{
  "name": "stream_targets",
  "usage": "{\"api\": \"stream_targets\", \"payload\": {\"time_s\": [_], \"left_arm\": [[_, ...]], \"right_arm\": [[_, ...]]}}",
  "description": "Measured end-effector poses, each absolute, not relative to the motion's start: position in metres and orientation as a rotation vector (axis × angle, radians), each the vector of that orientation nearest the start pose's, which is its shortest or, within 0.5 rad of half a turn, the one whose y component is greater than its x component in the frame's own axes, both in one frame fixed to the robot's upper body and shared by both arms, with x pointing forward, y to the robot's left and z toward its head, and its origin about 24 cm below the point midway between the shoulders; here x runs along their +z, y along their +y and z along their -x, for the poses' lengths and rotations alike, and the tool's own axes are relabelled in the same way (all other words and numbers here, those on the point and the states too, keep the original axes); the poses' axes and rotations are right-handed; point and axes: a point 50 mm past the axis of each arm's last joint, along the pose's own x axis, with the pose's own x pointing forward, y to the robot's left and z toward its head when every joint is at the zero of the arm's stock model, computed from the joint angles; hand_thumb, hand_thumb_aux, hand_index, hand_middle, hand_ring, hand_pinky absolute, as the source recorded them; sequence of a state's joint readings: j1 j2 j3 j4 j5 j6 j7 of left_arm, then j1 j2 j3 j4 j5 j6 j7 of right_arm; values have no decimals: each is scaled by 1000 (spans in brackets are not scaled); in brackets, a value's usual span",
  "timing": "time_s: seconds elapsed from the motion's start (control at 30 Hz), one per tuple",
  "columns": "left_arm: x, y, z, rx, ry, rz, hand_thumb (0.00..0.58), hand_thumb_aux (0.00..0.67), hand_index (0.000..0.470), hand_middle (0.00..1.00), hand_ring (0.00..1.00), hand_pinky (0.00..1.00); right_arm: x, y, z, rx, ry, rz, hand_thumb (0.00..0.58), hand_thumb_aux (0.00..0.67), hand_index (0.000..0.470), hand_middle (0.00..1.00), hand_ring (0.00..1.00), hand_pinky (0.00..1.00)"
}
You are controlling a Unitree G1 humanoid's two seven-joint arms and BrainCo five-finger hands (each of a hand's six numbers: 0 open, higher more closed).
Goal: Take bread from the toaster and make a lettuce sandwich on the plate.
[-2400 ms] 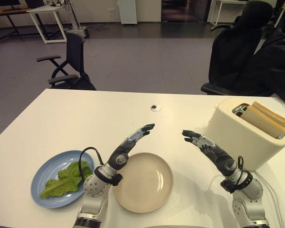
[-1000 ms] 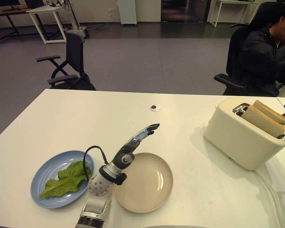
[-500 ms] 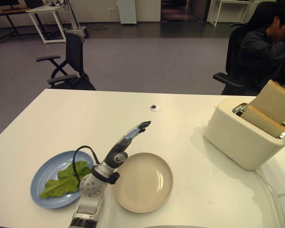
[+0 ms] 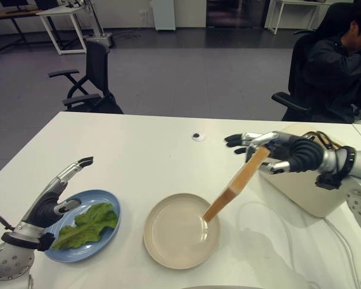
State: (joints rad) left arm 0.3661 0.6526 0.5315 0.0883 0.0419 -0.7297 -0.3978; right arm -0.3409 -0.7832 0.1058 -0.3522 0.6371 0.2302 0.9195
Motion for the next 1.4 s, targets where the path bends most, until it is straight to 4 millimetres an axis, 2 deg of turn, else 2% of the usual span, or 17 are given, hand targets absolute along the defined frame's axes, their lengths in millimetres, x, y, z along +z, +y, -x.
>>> {"api": "stream_targets", "payload": {"time_s": [0.07,0.23,0.43,0.5,0.53,0.57,0.6,0.63,0.67,0.83,0.9,0.97,1.0,1.27,1.4], "left_arm": [[106,341,-145,-157,-114,-1032,0,0,0,0,0,0],[87,360,-134,-187,123,-1276,0,0,0,0,0,0],[78,372,-128,-202,274,-1458,0,0,0,0,0,0],[74,371,-128,-207,290,-1487,18,11,7,0,0,0],[72,372,-128,-209,300,-1505,179,113,79,0,0,0],[70,373,-127,-214,317,-1525,268,179,125,0,0,0],[71,376,-125,-214,328,-1542,408,305,214,0,0,0],[71,377,-124,-213,334,-1555,443,344,241,0,0,0],[70,377,-124,-213,339,-1559,462,368,258,0,0,0],[63,374,-122,-227,350,-1561,517,449,315,0,0,0],[61,372,-123,-231,347,-1563,567,570,400,0,0,0],[61,370,-125,-247,332,-1573,575,607,426,0,0,0],[61,369,-126,-251,326,-1573,580,670,470,0,0,0],[65,364,-130,-219,243,-1570,580,670,470,0,0,0],[89,369,-131,-106,114,-1440,580,670,470,0,0,0]], "right_arm": [[176,-140,-247,1371,-132,384,580,670,470,0,0,0],[139,-87,-254,1479,-43,480,580,670,470,0,0,0],[101,-55,-260,1479,46,634,580,670,470,0,0,0],[97,-49,-263,1462,27,684,580,670,470,0,0,0],[96,-47,-266,1452,20,717,565,562,394,0,0,0],[94,-46,-268,1439,20,744,543,502,352,0,0,0],[91,-47,-270,1425,30,769,304,208,146,0,0,0],[88,-48,-271,1417,37,784,108,66,46,0,0,0],[87,-48,-273,1402,27,798,0,0,0,0,0,0],[90,-47,-280,1351,-4,812,0,0,0,0,0,0],[93,-49,-283,1330,-17,805,0,0,0,0,0,0],[97,-51,-286,1309,-29,800,0,0,0,0,0,0],[99,-53,-287,1299,-34,798,0,0,0,0,0,0],[108,-61,-293,1248,-69,770,0,0,0,0,0,0],[115,-77,-296,1172,-95,708,0,0,0,0,0,0]]}}
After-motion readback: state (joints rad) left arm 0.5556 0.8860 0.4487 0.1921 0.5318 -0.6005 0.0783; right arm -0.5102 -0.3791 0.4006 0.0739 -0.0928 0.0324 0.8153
